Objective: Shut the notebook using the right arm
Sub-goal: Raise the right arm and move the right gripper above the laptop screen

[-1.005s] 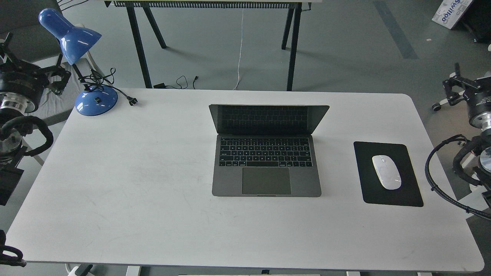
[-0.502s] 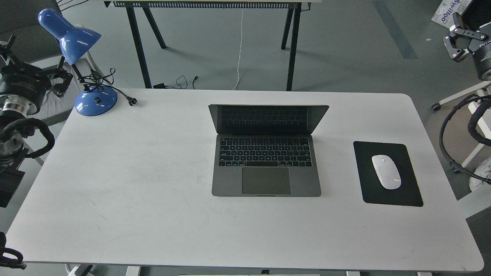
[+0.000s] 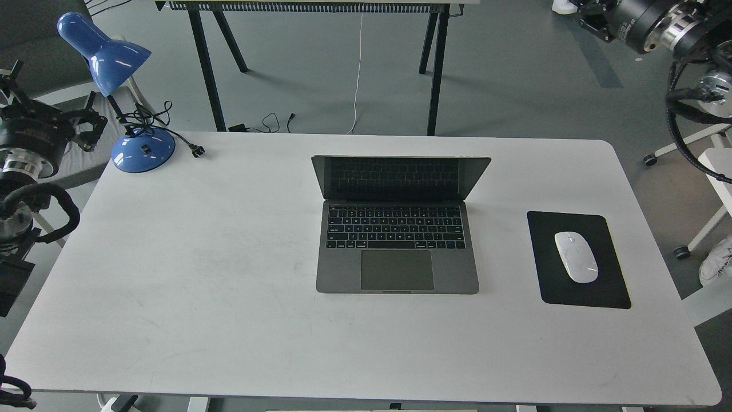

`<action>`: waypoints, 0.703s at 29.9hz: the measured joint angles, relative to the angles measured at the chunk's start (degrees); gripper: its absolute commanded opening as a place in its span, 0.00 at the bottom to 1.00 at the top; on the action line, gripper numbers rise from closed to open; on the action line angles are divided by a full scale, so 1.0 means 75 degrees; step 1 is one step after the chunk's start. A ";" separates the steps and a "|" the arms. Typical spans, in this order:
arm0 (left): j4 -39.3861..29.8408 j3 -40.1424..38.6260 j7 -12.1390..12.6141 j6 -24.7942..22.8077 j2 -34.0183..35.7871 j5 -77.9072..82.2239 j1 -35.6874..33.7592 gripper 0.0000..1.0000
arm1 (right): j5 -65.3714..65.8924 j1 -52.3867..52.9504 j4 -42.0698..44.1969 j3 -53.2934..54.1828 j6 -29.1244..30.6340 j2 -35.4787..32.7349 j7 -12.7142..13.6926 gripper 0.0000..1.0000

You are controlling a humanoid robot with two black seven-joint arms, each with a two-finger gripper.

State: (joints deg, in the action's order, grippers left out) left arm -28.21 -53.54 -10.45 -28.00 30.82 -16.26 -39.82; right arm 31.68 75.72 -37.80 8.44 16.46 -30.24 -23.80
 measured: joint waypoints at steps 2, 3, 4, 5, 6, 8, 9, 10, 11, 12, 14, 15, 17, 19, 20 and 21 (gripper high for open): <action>-0.0001 -0.0005 -0.0001 0.0000 -0.0013 -0.0005 0.0000 1.00 | 0.0735 0.0132 0.0005 -0.0304 -0.0223 0.0363 -0.0012 1.00; -0.0001 -0.0008 -0.0001 0.0000 -0.0014 -0.0007 0.0000 1.00 | 0.1203 0.0185 0.0018 -0.0452 -0.0329 0.0556 -0.0013 1.00; -0.0001 -0.0009 -0.0002 0.0000 -0.0016 -0.0009 0.0000 1.00 | 0.1670 0.0238 0.0033 -0.0610 -0.0423 0.0750 -0.0015 1.00; -0.0001 -0.0010 -0.0002 0.0000 -0.0018 -0.0012 0.0001 1.00 | 0.2068 0.0288 0.0053 -0.0777 -0.0500 0.0914 -0.0020 1.00; -0.0001 -0.0013 -0.0002 0.0000 -0.0018 -0.0016 0.0000 1.00 | 0.2498 0.0347 0.0083 -0.1002 -0.0591 0.1102 -0.0035 1.00; -0.0001 -0.0020 -0.0002 0.0000 -0.0019 -0.0021 0.0001 1.00 | 0.3082 0.0455 0.0109 -0.1427 -0.0822 0.1410 -0.0113 1.00; -0.0001 -0.0021 -0.0002 0.0000 -0.0018 -0.0021 0.0001 1.00 | 0.3286 0.0516 0.0108 -0.1649 -0.0962 0.1550 -0.0174 1.00; -0.0001 -0.0023 -0.0002 0.0000 -0.0018 -0.0022 0.0004 1.00 | 0.3450 0.0594 0.0105 -0.1895 -0.1092 0.1670 -0.0235 1.00; 0.0000 -0.0023 -0.0002 0.0000 -0.0018 -0.0025 0.0009 1.00 | 0.3590 0.0680 0.0109 -0.2140 -0.1183 0.1770 -0.0270 1.00; 0.0002 -0.0023 -0.0002 0.0000 -0.0018 -0.0029 0.0011 1.00 | 0.3760 0.0797 0.0134 -0.2460 -0.1257 0.1879 -0.0295 1.00; 0.0014 -0.0023 -0.0003 0.0000 -0.0014 -0.0037 0.0014 1.00 | 0.4056 0.1049 0.0260 -0.3103 -0.1326 0.2163 -0.0307 1.00; 0.0018 -0.0021 -0.0003 0.0000 -0.0014 -0.0042 0.0018 1.00 | 0.4178 0.1158 0.0376 -0.3449 -0.1339 0.2363 -0.0309 1.00; 0.0021 -0.0015 -0.0006 0.0000 -0.0014 -0.0049 0.0025 1.00 | 0.4337 0.1322 0.0722 -0.4161 -0.1347 0.2808 -0.0310 1.00; 0.0027 -0.0015 -0.0012 0.0000 -0.0014 -0.0058 0.0040 1.00 | 0.4399 0.1425 0.1107 -0.4789 -0.1350 0.3185 -0.0311 1.00; 0.0031 -0.0015 -0.0013 0.0000 -0.0014 -0.0062 0.0043 1.00 | 0.4411 0.1477 0.1295 -0.5086 -0.1350 0.3356 -0.0316 1.00; 0.0036 -0.0016 -0.0014 0.0000 -0.0014 -0.0066 0.0045 1.00 | 0.4417 0.1523 0.1431 -0.5304 -0.1339 0.3478 -0.0320 1.00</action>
State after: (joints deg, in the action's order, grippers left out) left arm -27.95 -53.66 -10.55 -28.00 30.71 -16.76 -39.48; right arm 64.81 87.14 -27.07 -31.34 6.42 -4.16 -26.20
